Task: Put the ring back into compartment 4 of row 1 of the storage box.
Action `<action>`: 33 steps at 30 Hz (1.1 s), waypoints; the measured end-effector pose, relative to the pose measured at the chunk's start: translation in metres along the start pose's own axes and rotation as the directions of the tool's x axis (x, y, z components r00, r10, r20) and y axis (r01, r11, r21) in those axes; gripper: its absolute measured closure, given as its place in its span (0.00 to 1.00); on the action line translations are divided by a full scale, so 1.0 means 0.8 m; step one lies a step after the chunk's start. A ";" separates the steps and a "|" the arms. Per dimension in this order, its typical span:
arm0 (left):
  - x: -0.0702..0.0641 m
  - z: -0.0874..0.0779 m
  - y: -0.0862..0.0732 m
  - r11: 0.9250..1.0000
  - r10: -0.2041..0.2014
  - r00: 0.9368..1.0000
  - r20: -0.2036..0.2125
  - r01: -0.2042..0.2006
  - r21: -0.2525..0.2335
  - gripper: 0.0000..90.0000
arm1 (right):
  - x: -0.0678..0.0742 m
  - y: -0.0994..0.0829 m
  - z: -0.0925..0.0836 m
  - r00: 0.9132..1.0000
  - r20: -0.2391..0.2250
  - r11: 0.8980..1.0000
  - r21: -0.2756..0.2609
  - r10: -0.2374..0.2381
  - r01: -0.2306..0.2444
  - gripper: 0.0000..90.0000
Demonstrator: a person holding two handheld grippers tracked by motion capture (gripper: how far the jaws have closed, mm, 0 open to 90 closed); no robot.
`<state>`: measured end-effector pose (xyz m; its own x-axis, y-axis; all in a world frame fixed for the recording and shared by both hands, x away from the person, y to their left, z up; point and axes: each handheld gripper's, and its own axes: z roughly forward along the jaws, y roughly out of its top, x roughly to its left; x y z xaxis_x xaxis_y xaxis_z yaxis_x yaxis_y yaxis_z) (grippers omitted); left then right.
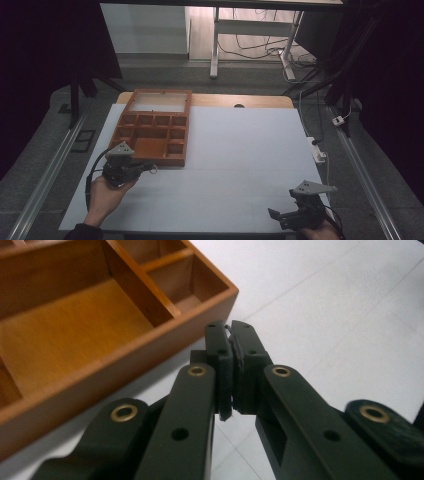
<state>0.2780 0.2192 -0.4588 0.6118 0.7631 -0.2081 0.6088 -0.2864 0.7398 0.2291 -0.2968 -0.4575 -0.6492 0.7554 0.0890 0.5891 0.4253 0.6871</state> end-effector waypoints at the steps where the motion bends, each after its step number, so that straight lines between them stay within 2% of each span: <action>1: 0.000 0.000 0.003 1.000 0.002 1.000 -0.002 -0.002 -0.004 0.97 | 0.000 0.000 0.000 1.000 0.000 1.000 -0.004 0.001 -0.001 0.00; 14: 0.006 0.004 0.038 0.999 0.030 0.999 -0.019 -0.030 -0.037 0.97 | -0.001 -0.001 -0.001 1.000 -0.006 1.000 -0.011 0.003 -0.003 0.00; 33: 0.021 0.035 0.086 0.998 0.041 0.999 -0.017 -0.042 -0.039 0.97 | -0.001 -0.001 -0.001 1.000 -0.010 1.000 -0.010 0.003 -0.003 0.00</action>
<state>0.3443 0.1963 -0.4291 0.6279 0.7602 -0.1669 0.5625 -0.2950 0.7724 0.2290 -0.2981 -0.4574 -0.6523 0.7516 0.0977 0.5861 0.4185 0.6938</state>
